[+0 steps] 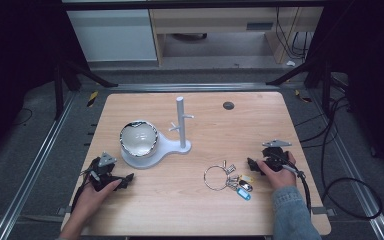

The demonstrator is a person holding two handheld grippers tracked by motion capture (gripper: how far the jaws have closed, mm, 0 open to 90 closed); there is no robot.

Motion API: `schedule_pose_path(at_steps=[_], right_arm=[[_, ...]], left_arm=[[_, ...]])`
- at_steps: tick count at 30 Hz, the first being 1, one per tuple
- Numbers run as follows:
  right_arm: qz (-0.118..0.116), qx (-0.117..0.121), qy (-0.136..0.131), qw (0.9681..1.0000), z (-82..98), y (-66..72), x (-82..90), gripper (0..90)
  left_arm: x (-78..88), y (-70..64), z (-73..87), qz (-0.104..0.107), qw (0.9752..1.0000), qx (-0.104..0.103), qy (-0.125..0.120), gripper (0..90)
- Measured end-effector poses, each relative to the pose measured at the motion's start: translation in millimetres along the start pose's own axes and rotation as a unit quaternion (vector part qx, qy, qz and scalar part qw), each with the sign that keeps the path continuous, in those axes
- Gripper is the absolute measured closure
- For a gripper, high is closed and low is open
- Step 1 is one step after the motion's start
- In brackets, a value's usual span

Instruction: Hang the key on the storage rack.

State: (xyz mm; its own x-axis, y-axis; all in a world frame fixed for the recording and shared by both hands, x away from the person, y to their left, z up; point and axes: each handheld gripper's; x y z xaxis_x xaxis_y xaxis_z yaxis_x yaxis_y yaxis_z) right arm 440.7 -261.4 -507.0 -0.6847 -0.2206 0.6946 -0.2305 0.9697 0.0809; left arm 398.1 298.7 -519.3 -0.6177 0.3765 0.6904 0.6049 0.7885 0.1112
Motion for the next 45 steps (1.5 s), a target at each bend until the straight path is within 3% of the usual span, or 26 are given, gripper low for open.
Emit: schedule_pose_path(at_steps=[15, 16, 19, 20, 22, 24, 27, 28, 30, 31, 32, 34, 37, 39, 40, 45], right_arm=[[-0.009, 0.007, 0.002, 0.9999, -0.9, -1.2, 0.0, 2.0], [-0.011, 0.011, 0.001, 0.9999, -0.8, -1.4, 0.3, 5.5], [-0.03, 0.035, -0.001, 0.999, -3.0, 0.0, 5.9, 27.6], [-0.03, 0.035, -0.001, 0.999, -3.0, 0.0, 5.9, 27.6], [-0.035, 0.067, -0.004, 0.9971, -5.6, 3.7, 12.2, 38.8], [-0.042, 0.082, -0.008, 0.9957, -6.6, 6.6, 16.4, 46.6], [-0.059, 0.089, -0.009, 0.9943, -7.6, 9.2, 20.9, 52.2], [-0.081, 0.099, -0.011, 0.9917, -9.2, 12.4, 23.4, 62.0], [-0.102, 0.114, -0.018, 0.9881, -10.7, 18.1, 25.3, 68.6], [-0.102, 0.114, -0.018, 0.9881, -10.7, 18.1, 25.3, 68.6], [-0.126, 0.128, -0.014, 0.9836, -11.0, 25.3, 25.7, 72.4], [-0.143, 0.143, -0.005, 0.9793, -10.0, 32.5, 25.1, 74.0], [-0.172, 0.162, 0.006, 0.9717, -9.1, 44.1, 23.9, 70.5], [-0.177, 0.167, 0.01, 0.97, -9.0, 47.0, 24.0, 68.4], [-0.183, 0.18, 0.016, 0.9664, -8.9, 54.6, 24.3, 63.6], [-0.185, 0.206, 0.038, 0.9602, -6.8, 64.3, 21.8, 53.0]], left_arm=[[0.1, 0.2, 0.0, 0.0, 1.0, -0.001, 0.001, 0.0], [0.1, 0.2, 0.0, 0.0, 1.0, -0.001, 0.001, 0.0], [0.1, 0.1, 0.0, 0.0, 1.0, -0.001, 0.001, 0.0], [0.1, 0.1, 0.0, 0.0, 1.0, -0.001, 0.001, 0.0], [0.1, 0.1, 0.0, 0.0, 1.0, 0.0, 0.001, 0.0], [0.1, 0.2, -0.1, 0.0, 1.0, 0.0, 0.001, 0.0], [0.1, 0.2, -0.1, 0.0, 1.0, 0.0, 0.001, 0.0], [0.1, 0.2, -0.1, 0.0, 1.0, 0.0, 0.001, 0.0], [0.1, 0.2, -0.1, 0.0, 1.0, 0.0, 0.001, 0.0], [0.1, 0.2, -0.1, 0.0, 1.0, 0.0, 0.001, 0.0], [0.0, 0.2, -0.1, 0.0, 1.0, 0.0, 0.001, 0.0], [0.0, 0.2, -0.2, -0.001, 1.0, 0.0, 0.001, 0.0], [0.0, 0.2, -0.2, -0.001, 1.0, 0.0, 0.001, 0.0], [0.0, 0.4, -0.2, 0.0, 1.0, -0.001, 0.001, 0.0], [0.0, 0.2, -0.1, -0.001, 1.0, 0.0, 0.001, 0.0], [0.0, 0.4, -0.2, 0.0, 1.0, -0.001, 0.001, 0.0]])
Point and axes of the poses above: each handheld gripper's, and its own axes: x roughly backward along the jaws, z roughly out of its underside, y roughly to its left, and after that the axes turned 9 degrees about -x, right-handed
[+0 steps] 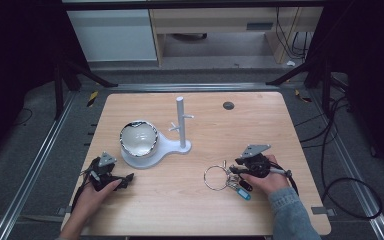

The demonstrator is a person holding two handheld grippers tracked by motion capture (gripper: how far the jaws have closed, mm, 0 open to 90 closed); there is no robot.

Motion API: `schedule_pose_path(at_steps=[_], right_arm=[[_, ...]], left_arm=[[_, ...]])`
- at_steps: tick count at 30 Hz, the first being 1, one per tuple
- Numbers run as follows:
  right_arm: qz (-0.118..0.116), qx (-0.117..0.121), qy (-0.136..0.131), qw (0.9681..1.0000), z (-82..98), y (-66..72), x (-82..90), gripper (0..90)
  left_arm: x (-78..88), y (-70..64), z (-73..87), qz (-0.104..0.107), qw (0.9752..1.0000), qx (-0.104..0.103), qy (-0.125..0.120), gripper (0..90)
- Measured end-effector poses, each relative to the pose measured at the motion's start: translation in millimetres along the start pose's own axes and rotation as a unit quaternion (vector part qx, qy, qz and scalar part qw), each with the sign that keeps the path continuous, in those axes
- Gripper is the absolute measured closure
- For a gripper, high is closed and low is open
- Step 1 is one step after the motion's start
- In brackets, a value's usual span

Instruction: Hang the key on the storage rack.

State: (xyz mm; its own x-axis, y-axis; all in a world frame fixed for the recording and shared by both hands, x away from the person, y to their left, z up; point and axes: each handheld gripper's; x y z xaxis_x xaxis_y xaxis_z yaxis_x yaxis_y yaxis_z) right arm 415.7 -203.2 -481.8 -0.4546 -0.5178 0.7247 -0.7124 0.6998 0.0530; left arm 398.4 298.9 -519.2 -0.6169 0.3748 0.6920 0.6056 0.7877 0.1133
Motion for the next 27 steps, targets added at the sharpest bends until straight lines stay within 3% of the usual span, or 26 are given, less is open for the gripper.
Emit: schedule_pose_path(at_steps=[4, 8, 11, 12, 13, 20, 22, 23, 27], right_arm=[[0.001, 0.012, 0.016, 0.9998, 1.5, 1.1, -6.5, 50.5], [0.001, 0.023, 0.025, 0.9994, 1.8, 4.0, -9.3, 56.2], [-0.006, 0.037, 0.03, 0.9988, 1.3, 8.3, -9.8, 69.4], [-0.006, 0.037, 0.03, 0.9988, 1.3, 8.3, -9.8, 69.4], [-0.012, 0.043, 0.032, 0.9985, 0.9, 9.1, -10.1, 77.5], [-0.009, 0.038, 0.035, 0.9986, -0.4, 9.4, -10.7, 84.2], [0.001, 0.03, 0.038, 0.9988, -0.8, 8.2, -10.1, 84.9], [0.017, 0.017, 0.042, 0.9988, -0.8, 4.1, -8.4, 84.9], [0.026, -0.006, 0.053, 0.9983, 1.5, -2.1, -3.1, 84.9]], left_arm=[[0.0, -0.1, 0.0, 0.0, 1.0, 0.001, 0.0, 0.0], [0.0, -0.2, 0.0, 0.0, 1.0, 0.001, 0.0, 0.0], [0.0, -0.1, 0.0, 0.0, 1.0, 0.001, 0.0, 0.0], [0.0, -0.1, 0.0, 0.0, 1.0, 0.001, 0.0, 0.0], [0.0, 0.0, 0.0, 0.0, 1.0, 0.0, 0.0, 0.0], [0.0, 0.0, 0.0, 0.0, 1.0, 0.0, 0.0, 0.0], [0.0, 0.0, 0.0, 0.0, 1.0, 0.0, 0.0, 0.0], [0.0, 0.0, 0.0, 0.0, 1.0, 0.0, 0.0, 0.0], [0.0, 0.0, 0.0, 0.0, 1.0, 0.0, 0.0, 0.0]])
Point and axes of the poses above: each handheld gripper's, and its own axes: x roughly backward along the jaws, z roughly out of its underside, y roughly to its left, and after that the axes turned 9 degrees about -x, right-handed
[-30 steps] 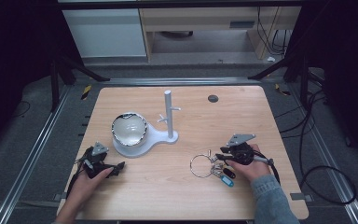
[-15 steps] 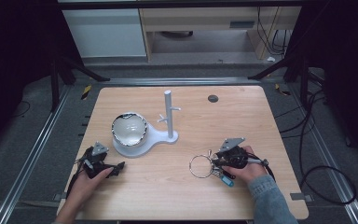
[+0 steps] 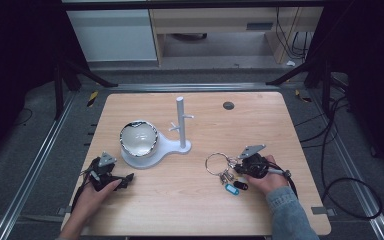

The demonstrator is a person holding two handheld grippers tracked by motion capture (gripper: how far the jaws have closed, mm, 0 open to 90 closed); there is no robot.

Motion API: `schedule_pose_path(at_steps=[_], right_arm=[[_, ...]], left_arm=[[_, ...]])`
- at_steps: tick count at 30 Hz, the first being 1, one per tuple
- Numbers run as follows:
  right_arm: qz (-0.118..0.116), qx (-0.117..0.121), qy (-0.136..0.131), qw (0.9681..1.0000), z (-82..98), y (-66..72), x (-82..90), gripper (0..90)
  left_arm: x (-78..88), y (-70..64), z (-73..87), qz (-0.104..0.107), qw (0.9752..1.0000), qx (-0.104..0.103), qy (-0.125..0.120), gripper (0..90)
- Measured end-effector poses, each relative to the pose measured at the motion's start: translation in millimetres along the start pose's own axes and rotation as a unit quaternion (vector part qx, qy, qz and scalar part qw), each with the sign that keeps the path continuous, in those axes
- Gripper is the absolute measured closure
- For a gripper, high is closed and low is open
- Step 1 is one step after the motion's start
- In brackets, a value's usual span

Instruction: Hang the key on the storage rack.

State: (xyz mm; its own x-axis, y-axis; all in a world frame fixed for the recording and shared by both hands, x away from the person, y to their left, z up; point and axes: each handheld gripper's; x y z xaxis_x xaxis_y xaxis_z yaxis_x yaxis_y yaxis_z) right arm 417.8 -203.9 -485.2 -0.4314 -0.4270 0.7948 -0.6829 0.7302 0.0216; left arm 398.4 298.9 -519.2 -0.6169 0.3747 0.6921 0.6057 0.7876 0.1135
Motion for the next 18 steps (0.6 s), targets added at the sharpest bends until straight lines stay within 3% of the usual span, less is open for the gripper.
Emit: schedule_pose_path(at_steps=[7, 14, 18], right_arm=[[0.014, 0.017, 0.025, 0.9995, -5.6, 4.3, 0.5, 76.3], [0.027, 0.033, 0.031, 0.9986, -10.0, 9.6, -0.8, 75.1], [0.024, 0.036, 0.036, 0.9985, -14.2, 8.3, -2.0, 75.5]], left_arm=[[0.0, -0.2, 0.0, 0.0, 1.0, 0.001, 0.0, 0.0], [0.0, -0.2, 0.0, 0.0, 1.0, 0.001, 0.0, 0.0], [0.0, -0.2, 0.0, 0.0, 1.0, 0.001, 0.0, 0.0]])
Point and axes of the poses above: each handheld gripper's, and its own axes: x roughly backward along the jaws, z roughly out of its underside, y roughly to its left, and after that the axes turned 9 degrees about -x, right-handed
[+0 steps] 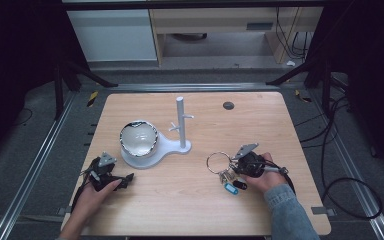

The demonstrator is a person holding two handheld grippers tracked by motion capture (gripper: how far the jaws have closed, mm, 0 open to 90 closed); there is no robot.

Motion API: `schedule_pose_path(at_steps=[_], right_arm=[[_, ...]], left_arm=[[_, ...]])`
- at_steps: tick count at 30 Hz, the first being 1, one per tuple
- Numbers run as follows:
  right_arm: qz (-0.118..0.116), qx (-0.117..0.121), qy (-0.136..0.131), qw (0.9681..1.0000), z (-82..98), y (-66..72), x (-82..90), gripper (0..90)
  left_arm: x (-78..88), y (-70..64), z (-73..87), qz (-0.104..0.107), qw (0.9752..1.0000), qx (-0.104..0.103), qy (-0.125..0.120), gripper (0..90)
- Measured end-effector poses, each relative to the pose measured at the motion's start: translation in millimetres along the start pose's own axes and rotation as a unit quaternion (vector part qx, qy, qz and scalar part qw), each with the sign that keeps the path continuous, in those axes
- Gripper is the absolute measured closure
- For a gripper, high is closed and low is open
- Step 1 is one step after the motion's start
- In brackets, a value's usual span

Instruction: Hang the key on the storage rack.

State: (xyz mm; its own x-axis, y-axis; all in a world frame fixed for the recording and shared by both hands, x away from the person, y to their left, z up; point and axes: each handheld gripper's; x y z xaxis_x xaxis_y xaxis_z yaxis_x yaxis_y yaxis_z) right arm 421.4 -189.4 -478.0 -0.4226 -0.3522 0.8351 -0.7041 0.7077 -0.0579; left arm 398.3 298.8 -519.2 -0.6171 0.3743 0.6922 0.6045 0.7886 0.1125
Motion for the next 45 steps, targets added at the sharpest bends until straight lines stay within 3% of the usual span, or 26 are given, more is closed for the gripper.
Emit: schedule_pose_path(at_steps=[7, 8, 9, 13, 19, 23, 25, 26, 33, 37, 45], right_arm=[[-0.012, 0.004, 0.021, 0.9997, -12.7, -2.6, -4.4, 76.9], [-0.016, 0.005, 0.04, 0.999, -17.0, -4.0, -7.8, 77.4], [-0.016, 0.005, 0.04, 0.999, -17.0, -4.0, -7.8, 77.4], [-0.021, 0.011, 0.081, 0.9964, -27.0, -6.7, -9.3, 78.1], [-0.025, 0.021, 0.118, 0.9925, -34.8, -8.4, -10.8, 77.5], [-0.031, 0.029, 0.158, 0.9865, -41.4, -9.6, -12.2, 77.0], [-0.032, 0.036, 0.162, 0.9857, -42.6, -10.4, -12.8, 77.0], [-0.034, 0.04, 0.18, 0.9823, -46.1, -10.7, -14.2, 77.3], [-0.046, 0.047, 0.215, 0.9744, -54.8, -11.9, -18.4, 85.0], [-0.05, 0.048, 0.208, 0.9757, -56.4, -12.7, -13.6, 85.2], [-0.055, 0.039, 0.181, 0.9811, -65.3, -17.0, 12.4, 85.3]], left_arm=[[0.0, 0.0, 0.0, 0.0, 1.0, 0.0, 0.0, 0.0], [0.0, 0.0, 0.0, 0.0, 1.0, 0.0, 0.0, 0.0], [0.0, 0.0, 0.0, 0.0, 1.0, 0.0, 0.0, 0.0], [0.0, 0.0, 0.0, 0.0, 1.0, 0.0, 0.0, 0.0], [0.0, -0.1, 0.0, 0.0, 1.0, 0.0, 0.0, 0.0], [0.0, -0.1, 0.0, 0.0, 1.0, 0.0, 0.0, 0.0], [0.0, -0.1, 0.0, 0.0, 1.0, 0.0, 0.0, 0.0], [0.0, -0.1, 0.0, 0.0, 1.0, 0.0, 0.0, 0.0], [0.0, -0.1, 0.0, 0.0, 1.0, 0.0, 0.0, 0.0], [0.0, -0.1, 0.0, 0.0, 1.0, 0.0, 0.0, 0.0], [0.0, -0.1, 0.0, 0.0, 1.0, 0.0, 0.0, 0.0]])
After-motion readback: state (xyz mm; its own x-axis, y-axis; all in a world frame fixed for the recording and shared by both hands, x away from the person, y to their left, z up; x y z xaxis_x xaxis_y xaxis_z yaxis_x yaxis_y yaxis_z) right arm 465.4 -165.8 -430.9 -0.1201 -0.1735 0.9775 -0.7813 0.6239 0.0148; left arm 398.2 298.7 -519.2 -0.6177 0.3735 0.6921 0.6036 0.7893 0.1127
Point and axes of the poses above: each handheld gripper's, and its own axes: x roughly backward along the jaws, z roughly out of its underside, y roughly to its left, and after that the axes turned 9 degrees about -x, right-handed
